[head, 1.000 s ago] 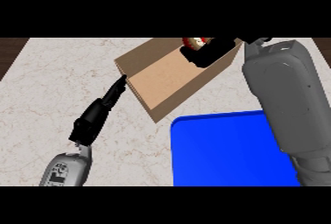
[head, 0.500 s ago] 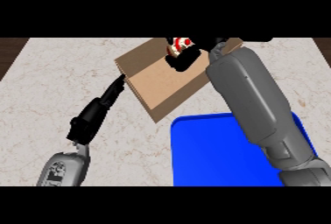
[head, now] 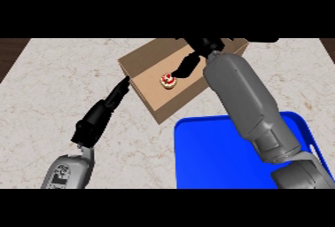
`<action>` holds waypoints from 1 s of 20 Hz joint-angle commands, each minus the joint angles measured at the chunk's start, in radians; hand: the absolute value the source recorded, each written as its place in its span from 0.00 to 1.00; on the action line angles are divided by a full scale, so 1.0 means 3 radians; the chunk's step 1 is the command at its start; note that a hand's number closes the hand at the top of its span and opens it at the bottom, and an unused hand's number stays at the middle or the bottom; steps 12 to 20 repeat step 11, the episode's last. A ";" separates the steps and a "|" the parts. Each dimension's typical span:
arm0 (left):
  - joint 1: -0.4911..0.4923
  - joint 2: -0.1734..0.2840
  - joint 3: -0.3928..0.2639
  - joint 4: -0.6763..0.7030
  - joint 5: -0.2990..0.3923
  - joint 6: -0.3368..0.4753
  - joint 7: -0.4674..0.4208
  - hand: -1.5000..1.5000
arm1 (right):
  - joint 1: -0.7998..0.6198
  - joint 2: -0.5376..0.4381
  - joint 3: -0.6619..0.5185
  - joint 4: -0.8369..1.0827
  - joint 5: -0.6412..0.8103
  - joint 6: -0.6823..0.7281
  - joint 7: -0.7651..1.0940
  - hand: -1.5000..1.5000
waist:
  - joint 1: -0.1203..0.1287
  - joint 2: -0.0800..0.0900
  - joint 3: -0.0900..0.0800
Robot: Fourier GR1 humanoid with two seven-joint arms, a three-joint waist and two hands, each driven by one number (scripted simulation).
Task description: Pick the cupcake from the tray and place it in the cardboard box
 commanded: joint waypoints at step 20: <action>-0.0138 0.0075 0.0122 0.0100 0.0075 -0.0077 0.0060 0.50 | -0.0126 -0.0338 -0.1368 0.0376 -0.1351 0.0287 -0.0556 0.00 | -0.0032 0.0005 0.0003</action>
